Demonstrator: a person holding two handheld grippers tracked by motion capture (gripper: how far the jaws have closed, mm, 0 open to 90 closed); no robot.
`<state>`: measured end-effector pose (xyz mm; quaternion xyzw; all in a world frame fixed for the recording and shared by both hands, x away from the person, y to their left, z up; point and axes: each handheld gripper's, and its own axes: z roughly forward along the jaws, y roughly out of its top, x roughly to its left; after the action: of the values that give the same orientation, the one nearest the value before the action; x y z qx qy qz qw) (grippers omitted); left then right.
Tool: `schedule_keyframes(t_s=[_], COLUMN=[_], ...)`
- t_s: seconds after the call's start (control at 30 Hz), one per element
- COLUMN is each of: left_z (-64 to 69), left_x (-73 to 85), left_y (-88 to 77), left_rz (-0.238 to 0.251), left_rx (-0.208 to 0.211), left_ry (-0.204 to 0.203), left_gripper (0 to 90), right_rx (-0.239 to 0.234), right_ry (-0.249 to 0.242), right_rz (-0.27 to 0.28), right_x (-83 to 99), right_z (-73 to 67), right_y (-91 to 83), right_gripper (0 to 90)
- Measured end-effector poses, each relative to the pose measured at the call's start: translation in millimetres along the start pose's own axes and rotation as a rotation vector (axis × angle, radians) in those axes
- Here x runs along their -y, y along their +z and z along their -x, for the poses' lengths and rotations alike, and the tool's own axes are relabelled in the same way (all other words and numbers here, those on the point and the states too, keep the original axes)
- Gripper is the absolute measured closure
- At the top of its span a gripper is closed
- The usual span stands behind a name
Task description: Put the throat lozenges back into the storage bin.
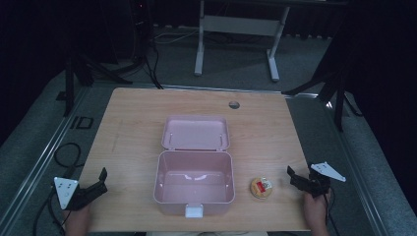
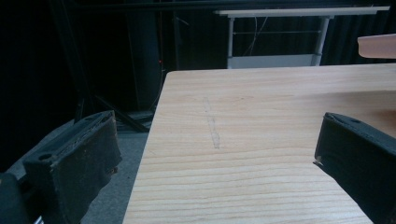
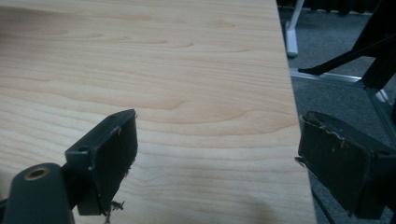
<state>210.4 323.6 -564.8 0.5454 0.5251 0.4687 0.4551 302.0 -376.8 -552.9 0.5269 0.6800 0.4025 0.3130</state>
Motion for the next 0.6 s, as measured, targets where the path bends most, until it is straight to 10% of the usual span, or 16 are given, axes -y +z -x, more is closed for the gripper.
schedule_keyframes(t_s=[0.33,0.6], left_z=[-1.7,-2.3], left_x=[0.4,0.5], left_y=[-0.8,-1.1], left_rz=[0.009,0.009], left_rx=[0.01,0.013], left_ry=[-0.015,-0.019], left_gripper=[0.4,0.4], right_rx=[-0.071,-0.158], right_ry=[-0.023,-0.11], right_rz=[-0.087,-0.359], right_x=[-7.5,-13.5], right_z=[-0.8,0.5], right_y=[-1.1,-1.9], right_gripper=[12.7,12.6])
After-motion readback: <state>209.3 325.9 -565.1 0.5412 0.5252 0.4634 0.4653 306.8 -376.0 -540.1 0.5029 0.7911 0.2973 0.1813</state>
